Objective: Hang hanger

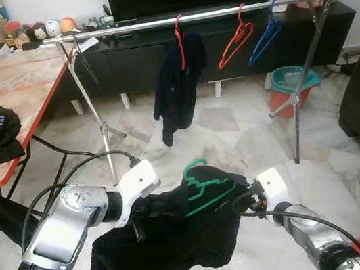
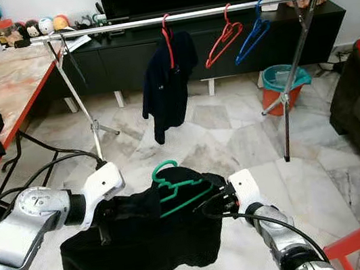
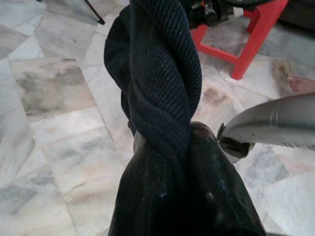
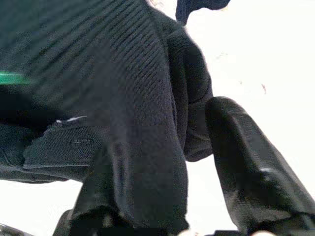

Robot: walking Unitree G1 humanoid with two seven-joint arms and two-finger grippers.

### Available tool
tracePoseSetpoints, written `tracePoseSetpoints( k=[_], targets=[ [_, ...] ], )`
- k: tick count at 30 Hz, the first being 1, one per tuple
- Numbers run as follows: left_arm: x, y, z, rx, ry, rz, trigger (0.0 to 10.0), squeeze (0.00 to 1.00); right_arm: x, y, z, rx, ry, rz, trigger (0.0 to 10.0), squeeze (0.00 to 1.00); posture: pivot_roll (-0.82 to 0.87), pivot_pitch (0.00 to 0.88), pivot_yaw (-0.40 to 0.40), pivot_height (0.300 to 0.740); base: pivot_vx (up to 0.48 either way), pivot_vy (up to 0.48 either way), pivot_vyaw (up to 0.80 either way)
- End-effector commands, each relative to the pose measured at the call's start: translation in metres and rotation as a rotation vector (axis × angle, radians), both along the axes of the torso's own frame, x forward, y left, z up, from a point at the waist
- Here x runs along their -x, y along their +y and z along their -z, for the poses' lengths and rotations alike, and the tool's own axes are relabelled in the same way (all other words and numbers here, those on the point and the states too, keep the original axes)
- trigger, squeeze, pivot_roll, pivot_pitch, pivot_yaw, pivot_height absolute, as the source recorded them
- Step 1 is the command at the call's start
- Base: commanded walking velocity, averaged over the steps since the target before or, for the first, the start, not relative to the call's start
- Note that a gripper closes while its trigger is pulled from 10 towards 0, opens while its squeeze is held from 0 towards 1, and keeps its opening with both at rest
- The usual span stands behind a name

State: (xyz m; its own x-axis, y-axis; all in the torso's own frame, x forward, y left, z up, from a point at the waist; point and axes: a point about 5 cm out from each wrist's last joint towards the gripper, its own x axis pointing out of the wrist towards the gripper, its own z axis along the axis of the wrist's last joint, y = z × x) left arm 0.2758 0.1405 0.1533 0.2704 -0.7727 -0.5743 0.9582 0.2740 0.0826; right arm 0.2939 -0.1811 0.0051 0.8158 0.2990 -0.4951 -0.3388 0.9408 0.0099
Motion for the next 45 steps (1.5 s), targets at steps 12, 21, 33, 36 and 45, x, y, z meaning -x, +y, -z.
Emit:
tracePoseSetpoints(
  k=[12, 21, 33, 36, 45],
  targets=[
    [0.015, 0.024, -0.013, -0.073, -0.013, 0.162, 10.0, 0.0, -0.002, -0.007, -0.002, 0.049, 0.004, -0.008, 0.0, 0.0, 0.06, 0.0, -0.006, 0.74, 0.0, 0.0, 0.0],
    [0.027, 0.036, -0.019, -0.082, 0.017, 0.274, 10.0, 0.0, -0.002, -0.009, -0.002, 0.058, 0.006, -0.011, 0.0, 0.0, 0.06, 0.0, -0.011, 0.74, 0.0, 0.0, 0.0],
    [0.038, 0.043, 0.001, -0.277, 0.054, 0.358, 10.0, 0.0, -0.008, -0.009, -0.008, 0.059, -0.013, -0.012, 0.0, 0.0, 0.06, 0.0, -0.014, 0.74, 0.0, 0.0, 0.0],
    [0.043, 0.042, 0.0, -0.261, 0.069, 0.406, 10.0, 0.0, -0.009, -0.009, -0.009, 0.06, -0.015, -0.012, 0.0, 0.0, 0.06, 0.0, -0.011, 0.74, 0.0, 0.0, 0.0],
    [0.047, 0.027, -0.002, -0.113, 0.08, 0.466, 10.0, 0.0, -0.009, -0.005, -0.008, 0.059, -0.019, -0.023, 0.0, 0.0, 0.05, 0.0, -0.012, 0.74, 0.0, 0.0, 0.0]
  ],
)
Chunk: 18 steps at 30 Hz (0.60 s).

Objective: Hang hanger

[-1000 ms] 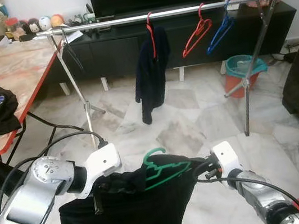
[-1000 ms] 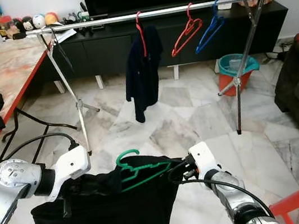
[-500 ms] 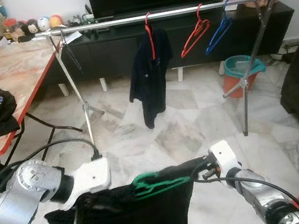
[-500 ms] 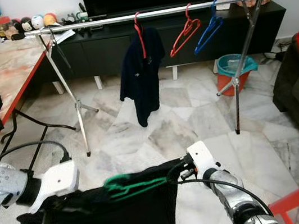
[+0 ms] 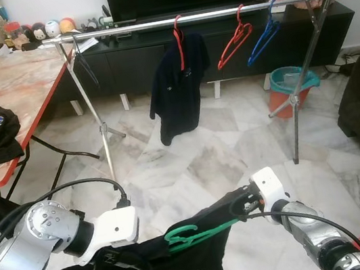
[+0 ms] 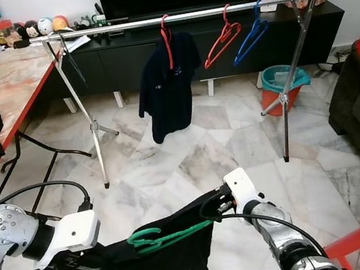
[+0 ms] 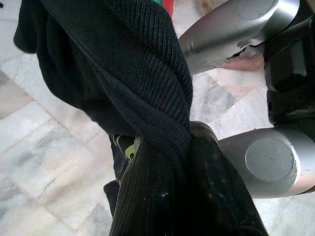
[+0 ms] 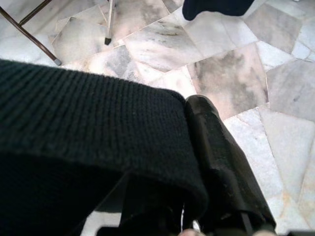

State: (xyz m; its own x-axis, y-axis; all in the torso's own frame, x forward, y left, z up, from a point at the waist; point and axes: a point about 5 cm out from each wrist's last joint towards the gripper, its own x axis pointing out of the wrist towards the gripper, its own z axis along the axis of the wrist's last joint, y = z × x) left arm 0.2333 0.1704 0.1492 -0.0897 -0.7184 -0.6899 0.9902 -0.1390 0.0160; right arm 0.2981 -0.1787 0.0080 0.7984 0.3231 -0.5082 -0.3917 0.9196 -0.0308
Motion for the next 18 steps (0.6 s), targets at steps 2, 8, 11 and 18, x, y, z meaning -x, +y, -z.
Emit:
tracePoseSetpoints(
  k=[2, 8, 11, 18],
  targets=[
    [0.005, -0.004, -0.007, 0.033, 0.017, 0.06, 10.0, 0.0, -0.004, -0.007, -0.004, 0.016, -0.019, 0.032, 0.0, 0.0, 0.06, 0.0, -0.012, 0.74, 0.0, 0.0, 0.0],
    [0.008, -0.001, -0.006, -0.039, 0.022, 0.115, 10.0, 0.0, -0.003, -0.007, -0.003, 0.017, -0.022, 0.029, 0.0, 0.0, 0.05, 0.0, -0.012, 0.74, 0.0, 0.0, 0.0],
    [0.006, 0.005, 0.004, -0.155, -0.007, 0.124, 10.0, 0.0, -0.007, -0.006, -0.009, 0.01, -0.051, 0.033, 0.0, 0.0, 0.05, 0.0, -0.007, 0.74, 0.0, 0.0, 0.0],
    [-0.002, 0.005, 0.014, -0.21, -0.065, 0.098, 10.0, 0.0, -0.013, -0.004, -0.016, -0.001, -0.082, 0.031, 0.0, 0.0, 0.05, 0.0, -0.007, 0.74, 0.0, 0.0, 0.0]
  ],
)
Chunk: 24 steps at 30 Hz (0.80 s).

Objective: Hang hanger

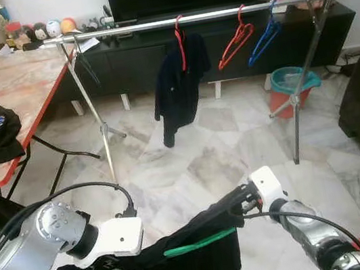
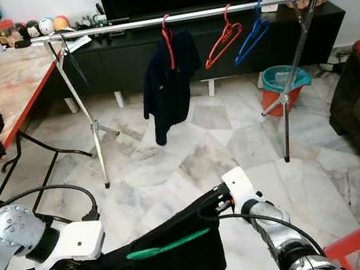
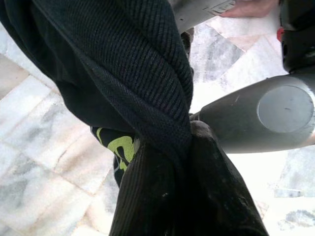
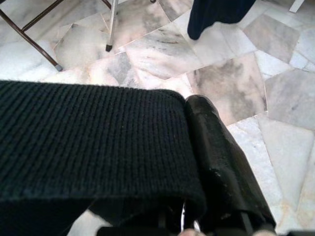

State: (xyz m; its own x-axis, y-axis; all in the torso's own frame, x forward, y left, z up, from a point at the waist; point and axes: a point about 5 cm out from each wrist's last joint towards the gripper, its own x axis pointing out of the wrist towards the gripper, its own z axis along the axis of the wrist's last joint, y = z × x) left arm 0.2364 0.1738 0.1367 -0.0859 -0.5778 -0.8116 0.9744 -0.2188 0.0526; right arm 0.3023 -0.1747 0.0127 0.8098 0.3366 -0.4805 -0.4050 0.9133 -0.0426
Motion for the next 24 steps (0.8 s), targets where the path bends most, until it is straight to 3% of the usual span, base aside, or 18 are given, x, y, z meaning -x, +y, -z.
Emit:
tracePoseSetpoints(
  k=[1, 4, 11, 15, 21, 23, 24],
  targets=[
    [0.001, 0.002, 0.002, -0.036, -0.003, 0.02, 10.0, 0.0, -0.009, -0.008, -0.011, -0.001, -0.049, 0.046, 0.0, 0.0, 0.05, 0.0, -0.007, 0.74, 0.0, 0.0, 0.0],
    [-0.001, 0.002, 0.003, -0.052, -0.017, 0.013, 10.0, 0.0, -0.01, -0.006, -0.012, -0.012, -0.053, 0.043, 0.0, 0.0, 0.05, 0.0, -0.008, 0.74, 0.0, 0.0, 0.0],
    [-0.019, 0.002, 0.016, -0.097, -0.134, -0.118, 10.0, 0.0, -0.012, -0.003, -0.014, -0.026, -0.058, 0.027, 0.0, 0.0, 0.05, 0.0, -0.004, 0.74, 0.0, 0.0, 0.0],
    [-0.03, -0.001, 0.014, -0.039, -0.197, -0.213, 10.0, 0.0, -0.008, -0.003, -0.01, -0.024, -0.037, 0.016, 0.0, 0.0, 0.05, 0.0, -0.007, 0.74, 0.0, 0.0, 0.0],
    [-0.03, -0.002, 0.016, -0.039, -0.179, -0.259, 10.0, 0.0, -0.004, -0.002, -0.005, -0.025, -0.01, -0.003, 0.0, 0.0, 0.05, 0.0, -0.007, 0.74, 0.0, 0.0, 0.0],
    [-0.027, -0.006, 0.016, -0.001, -0.178, -0.201, 10.0, 0.0, -0.004, -0.001, -0.004, -0.026, -0.002, -0.003, 0.0, 0.0, 0.05, 0.0, -0.006, 0.74, 0.0, 0.0, 0.0],
    [-0.023, -0.007, 0.013, 0.043, -0.161, -0.169, 10.0, 0.0, -0.003, 0.0, -0.003, -0.022, 0.007, -0.002, 5.4, 0.0, 0.05, 0.0, -0.006, 0.74, 0.0, 0.0, 0.0]
  ],
)
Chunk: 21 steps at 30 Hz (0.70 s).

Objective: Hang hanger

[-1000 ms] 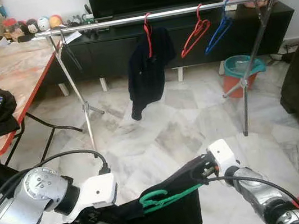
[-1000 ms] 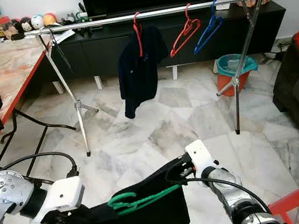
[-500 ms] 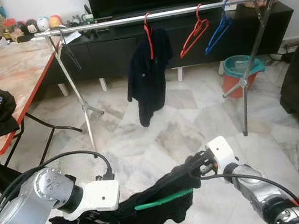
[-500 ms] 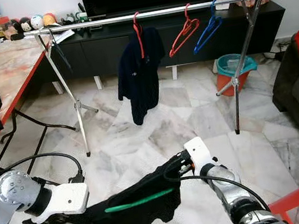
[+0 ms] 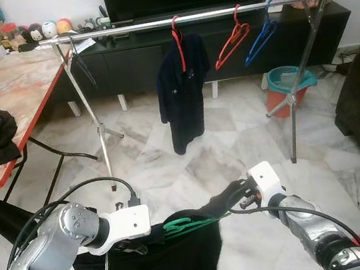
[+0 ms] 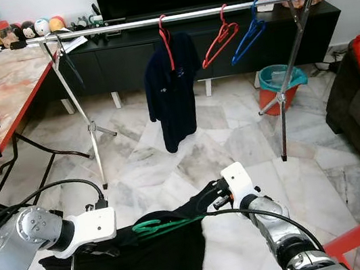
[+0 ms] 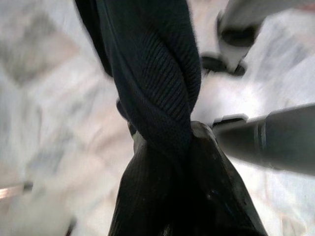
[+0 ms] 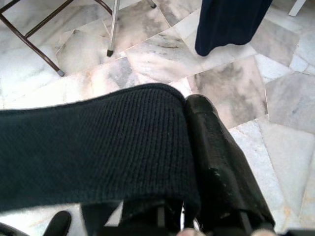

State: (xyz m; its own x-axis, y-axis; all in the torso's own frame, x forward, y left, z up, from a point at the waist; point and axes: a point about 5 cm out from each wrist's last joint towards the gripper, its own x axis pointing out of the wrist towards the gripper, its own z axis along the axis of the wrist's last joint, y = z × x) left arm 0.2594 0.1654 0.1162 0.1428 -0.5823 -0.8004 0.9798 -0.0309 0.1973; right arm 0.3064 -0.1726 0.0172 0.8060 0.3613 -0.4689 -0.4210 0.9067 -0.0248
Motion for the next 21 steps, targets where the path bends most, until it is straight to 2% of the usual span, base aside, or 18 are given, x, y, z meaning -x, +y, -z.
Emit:
tracePoseSetpoints(
  k=[1, 2, 5, 6, 7, 15, 17, 21],
  targets=[
    [0.0, 0.001, -0.009, 0.038, -0.016, 0.03, 10.0, 0.0, 0.001, -0.002, 0.002, 0.003, 0.014, 0.017, 5.4, 0.0, 0.05, 0.0, -0.006, 0.74, 0.0, 0.0, 0.0],
    [0.001, 0.001, -0.009, 0.044, -0.012, 0.036, 10.0, 0.0, 0.001, -0.002, 0.002, 0.007, 0.02, 0.021, 10.0, 0.0, 0.05, 0.0, -0.007, 0.74, 0.0, 0.0, 0.0],
    [0.005, 0.006, -0.01, 0.034, 0.014, 0.059, 10.0, 0.0, 0.003, -0.005, 0.006, 0.03, 0.044, 0.048, 10.0, 0.0, 0.06, 0.0, -0.007, 0.74, 0.0, 0.0, 0.0],
    [0.008, 0.007, -0.01, 0.027, 0.037, 0.066, 10.0, 0.0, 0.004, -0.005, 0.008, 0.022, 0.058, 0.047, 10.0, 0.31, 0.06, 0.0, -0.007, 0.74, 0.0, 0.0, 0.0],
    [0.008, 0.008, -0.01, 0.026, 0.041, 0.065, 10.0, 0.0, 0.005, -0.005, 0.008, 0.019, 0.062, 0.041, 10.0, 1.0, 0.06, 0.0, -0.007, 0.74, 0.0, 0.0, 0.0],
    [0.01, 0.003, -0.012, 0.066, 0.059, 0.082, 10.0, 0.0, 0.01, -0.003, 0.013, 0.017, 0.112, 0.001, 10.0, 1.0, 0.05, 0.0, -0.008, 0.74, 0.0, 0.0, 0.0],
    [0.011, 0.001, -0.013, 0.081, 0.063, 0.087, 10.0, 0.0, 0.017, 0.0, 0.021, 0.047, 0.173, -0.084, 10.0, 1.0, 0.05, 0.0, -0.008, 0.74, 0.0, 0.0, 0.0],
    [0.011, 0.002, -0.014, 0.083, 0.067, 0.088, 10.0, 0.0, 0.023, -0.001, 0.025, 0.066, 0.232, -0.143, 10.0, 1.0, 0.05, 0.0, -0.008, 0.74, 0.0, 0.0, 0.0]
  ],
)
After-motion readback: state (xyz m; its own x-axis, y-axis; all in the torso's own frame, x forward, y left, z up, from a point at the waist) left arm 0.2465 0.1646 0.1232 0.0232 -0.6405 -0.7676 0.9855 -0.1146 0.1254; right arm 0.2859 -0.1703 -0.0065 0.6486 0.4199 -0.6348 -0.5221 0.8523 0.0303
